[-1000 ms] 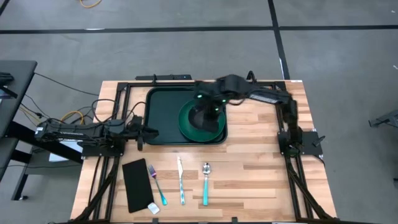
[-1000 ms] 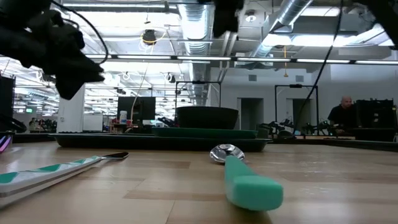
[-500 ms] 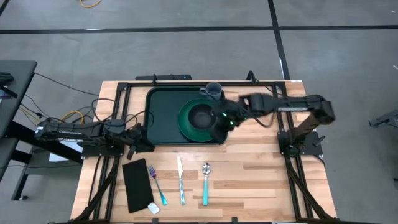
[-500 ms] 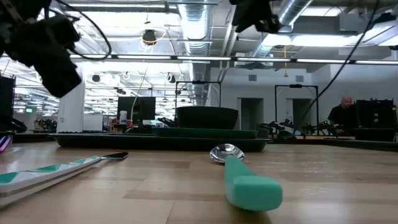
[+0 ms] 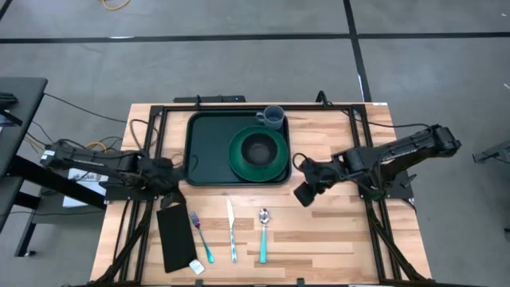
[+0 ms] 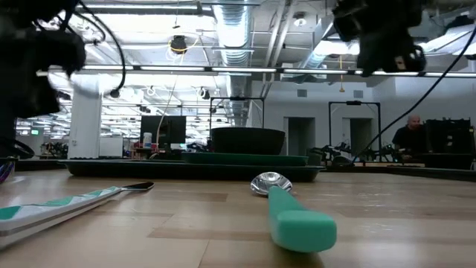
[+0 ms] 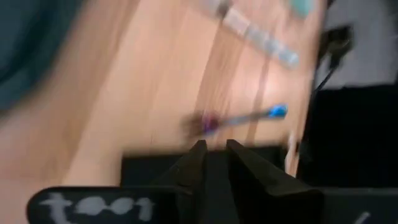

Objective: Set up tray
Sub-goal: Put the black napkin on the black serving tray to the left of the green plate

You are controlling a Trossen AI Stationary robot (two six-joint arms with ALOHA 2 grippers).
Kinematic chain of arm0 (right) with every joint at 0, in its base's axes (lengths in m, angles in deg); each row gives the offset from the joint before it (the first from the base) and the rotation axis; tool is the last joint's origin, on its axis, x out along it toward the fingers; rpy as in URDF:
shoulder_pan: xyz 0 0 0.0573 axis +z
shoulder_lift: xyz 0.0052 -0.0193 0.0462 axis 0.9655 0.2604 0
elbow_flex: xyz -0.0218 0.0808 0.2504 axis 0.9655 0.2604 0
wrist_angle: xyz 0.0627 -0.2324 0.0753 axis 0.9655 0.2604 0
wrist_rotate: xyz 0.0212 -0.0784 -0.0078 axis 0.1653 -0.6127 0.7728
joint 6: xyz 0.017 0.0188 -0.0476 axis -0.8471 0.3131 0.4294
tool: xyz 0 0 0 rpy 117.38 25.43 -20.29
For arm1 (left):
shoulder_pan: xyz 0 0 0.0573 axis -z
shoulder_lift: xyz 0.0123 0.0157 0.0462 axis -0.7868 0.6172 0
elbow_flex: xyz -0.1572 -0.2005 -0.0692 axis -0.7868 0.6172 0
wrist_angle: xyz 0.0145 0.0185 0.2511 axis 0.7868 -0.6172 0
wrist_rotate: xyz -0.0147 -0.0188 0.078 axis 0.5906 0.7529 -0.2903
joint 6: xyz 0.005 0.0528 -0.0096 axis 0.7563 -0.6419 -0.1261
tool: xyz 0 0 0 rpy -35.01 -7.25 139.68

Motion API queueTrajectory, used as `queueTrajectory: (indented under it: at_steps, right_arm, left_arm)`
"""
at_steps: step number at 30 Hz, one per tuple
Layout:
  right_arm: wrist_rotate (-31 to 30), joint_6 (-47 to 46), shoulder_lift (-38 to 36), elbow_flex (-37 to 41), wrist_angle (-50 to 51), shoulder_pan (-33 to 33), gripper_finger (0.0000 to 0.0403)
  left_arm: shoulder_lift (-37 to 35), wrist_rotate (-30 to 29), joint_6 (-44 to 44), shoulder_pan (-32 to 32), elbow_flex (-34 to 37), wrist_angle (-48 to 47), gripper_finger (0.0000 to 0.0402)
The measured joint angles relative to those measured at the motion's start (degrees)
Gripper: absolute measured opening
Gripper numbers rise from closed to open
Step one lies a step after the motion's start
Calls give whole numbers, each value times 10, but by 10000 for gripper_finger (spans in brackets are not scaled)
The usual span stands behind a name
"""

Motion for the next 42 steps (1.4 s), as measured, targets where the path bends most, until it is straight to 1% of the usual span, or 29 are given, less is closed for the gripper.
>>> queueTrajectory:
  at_steps: [3, 5, 8, 12, 16, 18, 26, 29, 37, 40, 42]
  right_arm:
    - [0, 13, -9, 14, 7, 21, 64]
    - [-4, 16, -18, 25, 10, 37, 64]
    - [-29, 9, -29, 39, 22, 64, 64]
    - [-56, -3, -40, 51, 30, 92, 64]
    - [-60, -12, -42, 54, 33, 106, 64]
    - [-60, -12, -42, 54, 33, 110, 64]
    - [-60, -8, -42, 54, 24, 104, 64]
    - [-58, 39, -42, 54, -8, 97, 64]
    - [-58, 248, -42, 54, -161, 89, 64]
    - [-58, 293, -42, 54, -222, 83, 64]
    - [-58, 304, -42, 54, -251, 74, 64]
  left_arm:
    - [41, 24, 26, 26, -1, 0, 57]
    - [65, 28, 28, 41, -2, -5, 63]
    - [96, 25, 37, 53, -2, -37, 74]
    - [133, 12, 47, 67, -2, -62, 94]
    - [170, -22, 45, 88, -2, -59, 117]
    - [189, -38, 44, 100, -2, -54, 126]
    - [246, -54, 26, 139, -2, -37, 144]
    - [262, -55, 19, 146, -2, -37, 144]
    - [269, -62, -2, 150, -2, -15, 144]
    - [269, -68, -16, 150, -2, 0, 144]
    - [269, -70, -17, 150, -2, 5, 144]
